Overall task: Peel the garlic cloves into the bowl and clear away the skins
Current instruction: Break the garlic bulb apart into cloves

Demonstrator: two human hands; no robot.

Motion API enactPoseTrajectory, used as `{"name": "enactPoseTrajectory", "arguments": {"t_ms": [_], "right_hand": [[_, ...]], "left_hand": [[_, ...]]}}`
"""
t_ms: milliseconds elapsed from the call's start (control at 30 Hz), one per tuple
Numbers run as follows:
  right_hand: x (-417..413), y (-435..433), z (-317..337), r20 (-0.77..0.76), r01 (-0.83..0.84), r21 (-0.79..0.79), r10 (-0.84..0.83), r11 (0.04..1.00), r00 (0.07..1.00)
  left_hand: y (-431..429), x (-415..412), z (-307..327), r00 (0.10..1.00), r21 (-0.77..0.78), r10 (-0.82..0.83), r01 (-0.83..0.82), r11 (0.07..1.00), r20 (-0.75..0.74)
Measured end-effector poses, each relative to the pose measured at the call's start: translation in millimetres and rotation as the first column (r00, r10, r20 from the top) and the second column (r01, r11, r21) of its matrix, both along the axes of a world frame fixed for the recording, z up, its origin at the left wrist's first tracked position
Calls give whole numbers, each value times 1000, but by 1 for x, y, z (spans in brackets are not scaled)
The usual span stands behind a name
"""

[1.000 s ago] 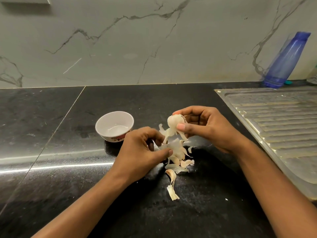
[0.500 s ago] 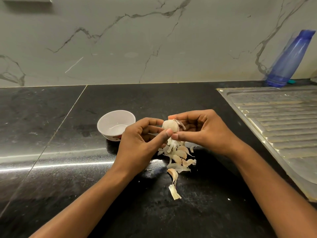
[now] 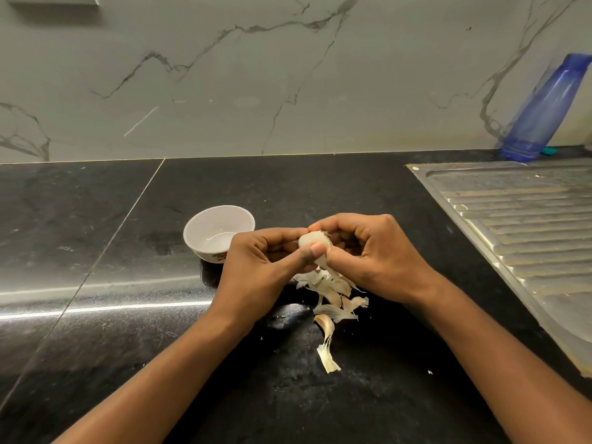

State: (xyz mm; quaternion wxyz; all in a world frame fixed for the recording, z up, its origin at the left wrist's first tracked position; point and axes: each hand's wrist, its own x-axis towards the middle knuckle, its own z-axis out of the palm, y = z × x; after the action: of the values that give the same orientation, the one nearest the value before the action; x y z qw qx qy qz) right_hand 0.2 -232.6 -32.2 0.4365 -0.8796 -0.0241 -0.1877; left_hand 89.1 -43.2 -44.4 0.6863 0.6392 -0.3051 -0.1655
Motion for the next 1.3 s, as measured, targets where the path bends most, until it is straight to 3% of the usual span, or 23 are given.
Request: {"name": "enactPoseTrajectory", "arguments": {"t_ms": [233,467,700,833,1000,1100,1300], "right_hand": [[4,-2,-2,32,41,-75,-39,996,999],[2,-8,8,11,55,229,-60,972,998],[-1,-11,15,7,7,281,-9,960,1000],[-1,-14,13,-6,51,263,-51,963,999],[-2,-22,15,-55,130,205,-121,970,991],[-7,-30,21,-128,139,178,-117,974,985],[-12,-34,24,-403,-12,72,40,997,915]], "left_hand": [[-1,-1,1,998,-21,-19,18,1000,-62],[1,5,4,957,-84,-107,87,993,-270],[0,7,4,914,-127,-157,117,985,-374],[-2,4,6,901,-124,-192,155,980,-390],[-2,6,7,908,-136,-135,88,987,-396],[-1,8,6,919,-139,-88,36,990,-384],[-2,6,6,923,-134,-65,15,991,-378]]}}
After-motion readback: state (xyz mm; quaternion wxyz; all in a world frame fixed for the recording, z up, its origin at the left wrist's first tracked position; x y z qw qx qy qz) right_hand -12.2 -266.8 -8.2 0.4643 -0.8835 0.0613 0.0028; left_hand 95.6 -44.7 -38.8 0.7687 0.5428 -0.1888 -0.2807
